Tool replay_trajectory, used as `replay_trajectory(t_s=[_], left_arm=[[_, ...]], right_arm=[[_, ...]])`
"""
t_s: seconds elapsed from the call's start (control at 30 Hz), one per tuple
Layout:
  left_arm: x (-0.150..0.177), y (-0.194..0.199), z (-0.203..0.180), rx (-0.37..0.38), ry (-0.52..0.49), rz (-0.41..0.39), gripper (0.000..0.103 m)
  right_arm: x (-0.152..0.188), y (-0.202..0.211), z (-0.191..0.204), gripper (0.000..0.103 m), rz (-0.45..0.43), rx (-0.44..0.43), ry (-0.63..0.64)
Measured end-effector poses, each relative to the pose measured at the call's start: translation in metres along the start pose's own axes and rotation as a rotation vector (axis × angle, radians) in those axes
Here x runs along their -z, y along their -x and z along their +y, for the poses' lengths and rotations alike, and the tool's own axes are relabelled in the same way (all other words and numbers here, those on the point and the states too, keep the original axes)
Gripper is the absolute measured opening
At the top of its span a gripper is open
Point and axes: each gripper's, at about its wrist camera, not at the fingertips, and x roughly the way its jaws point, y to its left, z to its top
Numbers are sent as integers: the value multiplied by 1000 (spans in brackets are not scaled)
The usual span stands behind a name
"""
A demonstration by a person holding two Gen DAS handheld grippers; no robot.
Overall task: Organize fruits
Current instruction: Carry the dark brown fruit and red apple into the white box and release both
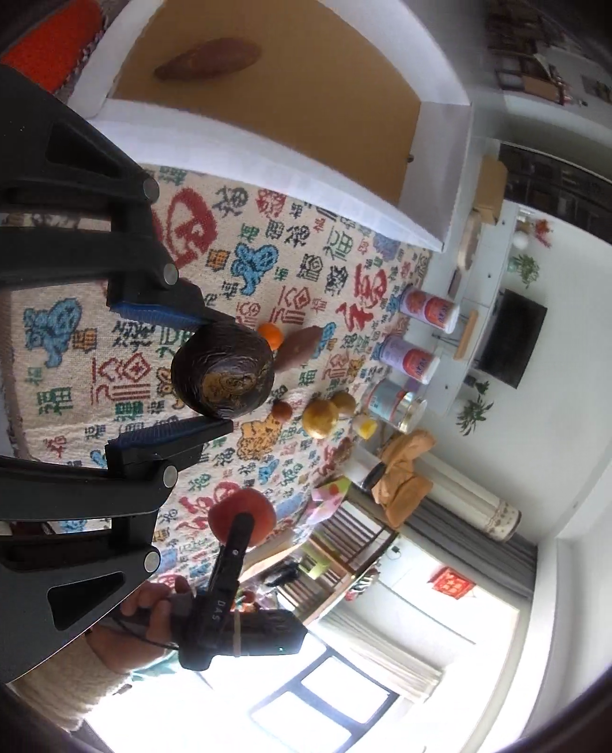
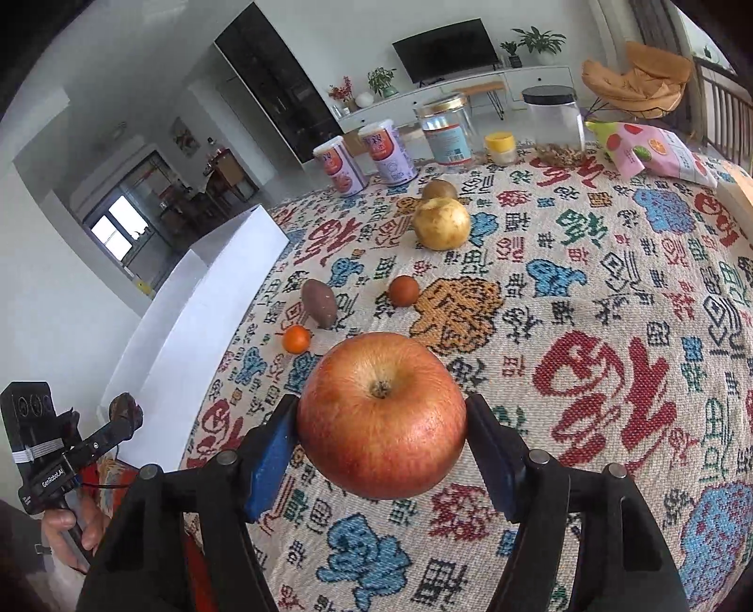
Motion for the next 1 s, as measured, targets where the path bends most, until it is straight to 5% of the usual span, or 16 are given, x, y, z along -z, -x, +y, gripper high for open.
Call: replay_trajectory(t_s=[0.13, 0.23, 0.37, 0.47, 0.57, 0.67, 0.77, 0.83, 1.0], left_arm=[[-46, 39, 59, -146, 99, -67, 36], [-68, 30, 123, -310, 183, -20, 36], [-70, 0, 200, -468, 304, 103, 36], [-62, -17, 229, -514, 356, 180, 36], [-60, -27, 238, -580, 335, 202, 37], [-66, -22, 236, -613, 317, 151, 53], [-71, -1, 210, -627, 284, 46, 72], [-73, 9, 178, -595, 234, -25, 79], [-57, 7, 77, -402, 65, -76, 88]], right_arm=[[-27, -37, 113, 70, 47, -209, 142], [-42, -79, 198, 70, 92, -313, 252], [-47, -147, 295, 70, 190, -320, 405], [-37, -198, 337, 70, 277, -233, 500], [-23, -236, 356, 70, 336, -122, 568], [-20, -253, 362, 71, 330, -63, 576], [-41, -221, 360, 71, 188, -114, 539], [-57, -184, 349, 80, 74, -139, 520], [-65, -95, 275, 99, -166, -40, 535]])
